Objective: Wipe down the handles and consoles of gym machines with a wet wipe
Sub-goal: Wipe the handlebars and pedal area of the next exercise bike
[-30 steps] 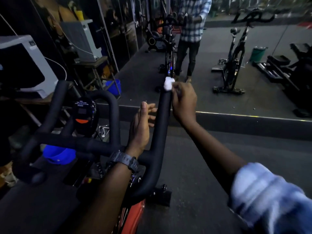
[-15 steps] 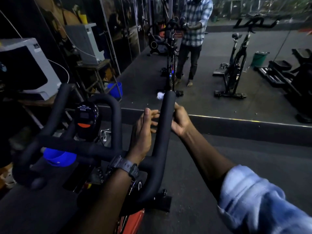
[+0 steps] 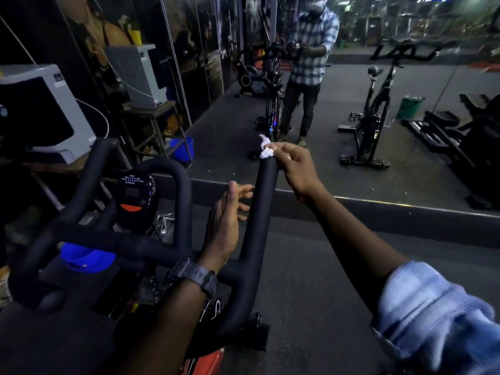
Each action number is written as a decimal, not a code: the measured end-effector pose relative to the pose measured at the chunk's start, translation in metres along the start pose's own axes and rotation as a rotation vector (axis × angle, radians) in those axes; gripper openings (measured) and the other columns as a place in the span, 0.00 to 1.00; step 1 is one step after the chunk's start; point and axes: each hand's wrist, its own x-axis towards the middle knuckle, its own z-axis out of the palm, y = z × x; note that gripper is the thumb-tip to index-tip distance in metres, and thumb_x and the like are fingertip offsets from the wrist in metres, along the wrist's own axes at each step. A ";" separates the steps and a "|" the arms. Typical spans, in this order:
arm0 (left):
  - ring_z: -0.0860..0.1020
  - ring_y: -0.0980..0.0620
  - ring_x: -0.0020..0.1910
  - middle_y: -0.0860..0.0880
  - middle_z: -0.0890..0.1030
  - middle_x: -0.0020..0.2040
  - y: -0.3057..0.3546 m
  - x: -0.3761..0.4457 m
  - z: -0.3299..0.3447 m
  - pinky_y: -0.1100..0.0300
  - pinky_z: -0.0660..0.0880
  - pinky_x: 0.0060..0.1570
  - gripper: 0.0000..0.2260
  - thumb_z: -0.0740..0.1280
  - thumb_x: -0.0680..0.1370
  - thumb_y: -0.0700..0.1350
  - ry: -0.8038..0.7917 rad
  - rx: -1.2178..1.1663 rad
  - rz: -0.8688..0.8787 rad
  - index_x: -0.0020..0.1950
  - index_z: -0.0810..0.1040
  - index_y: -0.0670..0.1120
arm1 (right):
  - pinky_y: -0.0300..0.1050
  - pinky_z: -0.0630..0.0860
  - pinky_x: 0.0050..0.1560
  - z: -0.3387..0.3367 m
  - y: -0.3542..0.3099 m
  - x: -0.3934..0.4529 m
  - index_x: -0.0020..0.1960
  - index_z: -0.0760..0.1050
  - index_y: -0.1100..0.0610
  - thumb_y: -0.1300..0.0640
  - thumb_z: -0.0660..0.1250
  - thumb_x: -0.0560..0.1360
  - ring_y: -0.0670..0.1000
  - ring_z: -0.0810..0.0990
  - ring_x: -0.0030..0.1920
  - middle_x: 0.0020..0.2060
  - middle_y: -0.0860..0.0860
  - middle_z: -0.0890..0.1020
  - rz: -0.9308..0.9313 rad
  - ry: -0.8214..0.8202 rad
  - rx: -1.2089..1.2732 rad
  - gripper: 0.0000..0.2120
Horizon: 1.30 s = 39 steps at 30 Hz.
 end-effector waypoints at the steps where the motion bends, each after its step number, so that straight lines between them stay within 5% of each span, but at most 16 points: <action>1: 0.80 0.55 0.45 0.52 0.84 0.53 -0.001 0.001 -0.001 0.54 0.76 0.47 0.32 0.50 0.72 0.73 -0.001 0.000 0.000 0.56 0.81 0.55 | 0.40 0.75 0.51 -0.001 0.000 -0.007 0.50 0.84 0.59 0.59 0.67 0.79 0.44 0.81 0.47 0.45 0.49 0.85 -0.089 0.020 -0.105 0.08; 5: 0.81 0.56 0.47 0.51 0.84 0.54 -0.003 0.000 0.002 0.54 0.75 0.48 0.30 0.51 0.73 0.74 0.002 0.037 0.034 0.56 0.81 0.57 | 0.39 0.75 0.51 0.014 0.019 -0.050 0.51 0.82 0.59 0.60 0.66 0.79 0.44 0.79 0.47 0.46 0.51 0.84 -0.081 0.178 -0.045 0.06; 9: 0.81 0.48 0.54 0.51 0.83 0.51 0.002 0.008 0.015 0.38 0.75 0.58 0.35 0.50 0.72 0.79 0.040 0.173 0.050 0.53 0.81 0.54 | 0.40 0.74 0.43 0.035 -0.002 -0.043 0.53 0.77 0.57 0.56 0.62 0.82 0.44 0.76 0.40 0.38 0.48 0.80 0.264 0.279 0.421 0.07; 12: 0.81 0.48 0.54 0.49 0.83 0.50 0.012 0.017 0.026 0.40 0.74 0.59 0.37 0.47 0.72 0.79 0.057 0.250 0.066 0.51 0.81 0.51 | 0.36 0.76 0.30 0.036 -0.022 -0.042 0.38 0.80 0.57 0.52 0.55 0.84 0.47 0.81 0.29 0.28 0.50 0.82 0.507 0.175 0.590 0.22; 14: 0.81 0.50 0.52 0.49 0.83 0.49 0.018 0.019 0.030 0.43 0.75 0.59 0.35 0.48 0.73 0.77 0.074 0.261 0.085 0.49 0.81 0.50 | 0.36 0.76 0.32 0.043 -0.021 -0.057 0.29 0.82 0.56 0.50 0.51 0.85 0.46 0.82 0.29 0.28 0.50 0.83 0.554 0.120 0.646 0.33; 20: 0.80 0.49 0.51 0.47 0.82 0.48 0.019 0.023 0.027 0.42 0.75 0.58 0.35 0.49 0.73 0.74 0.082 0.285 0.112 0.48 0.79 0.46 | 0.43 0.73 0.41 0.069 0.007 -0.173 0.33 0.81 0.56 0.60 0.57 0.79 0.49 0.76 0.36 0.31 0.51 0.81 0.836 0.132 0.713 0.20; 24: 0.80 0.49 0.51 0.47 0.81 0.49 0.022 0.021 0.026 0.44 0.75 0.58 0.37 0.49 0.73 0.74 0.056 0.300 0.117 0.50 0.79 0.43 | 0.41 0.76 0.31 0.084 -0.001 -0.208 0.33 0.78 0.61 0.62 0.57 0.79 0.49 0.78 0.27 0.27 0.54 0.79 1.007 0.094 0.873 0.19; 28: 0.78 0.50 0.52 0.51 0.78 0.47 0.024 0.015 0.024 0.52 0.72 0.56 0.36 0.48 0.74 0.72 0.006 0.335 0.165 0.50 0.80 0.44 | 0.44 0.75 0.41 0.078 0.004 -0.156 0.40 0.79 0.60 0.55 0.55 0.83 0.50 0.77 0.33 0.32 0.54 0.79 0.890 0.284 0.874 0.19; 32: 0.76 0.51 0.52 0.55 0.76 0.43 0.024 0.012 0.021 0.57 0.67 0.50 0.23 0.49 0.81 0.66 -0.063 0.423 0.169 0.38 0.74 0.55 | 0.42 0.76 0.46 0.068 0.003 -0.126 0.51 0.79 0.60 0.49 0.56 0.84 0.47 0.79 0.39 0.38 0.52 0.81 0.712 0.269 0.776 0.18; 36: 0.77 0.51 0.53 0.56 0.76 0.45 0.026 0.007 0.023 0.57 0.67 0.50 0.20 0.53 0.85 0.57 -0.065 0.420 0.187 0.43 0.76 0.49 | 0.41 0.78 0.42 0.072 0.000 -0.175 0.44 0.80 0.57 0.49 0.56 0.83 0.47 0.81 0.38 0.36 0.51 0.83 0.805 0.199 0.798 0.19; 39: 0.76 0.54 0.54 0.52 0.77 0.51 0.021 0.008 0.022 0.60 0.67 0.51 0.21 0.53 0.85 0.58 -0.092 0.455 0.208 0.48 0.78 0.46 | 0.49 0.79 0.53 0.097 0.018 -0.229 0.54 0.80 0.61 0.47 0.62 0.80 0.56 0.82 0.50 0.47 0.56 0.84 0.926 0.211 0.696 0.17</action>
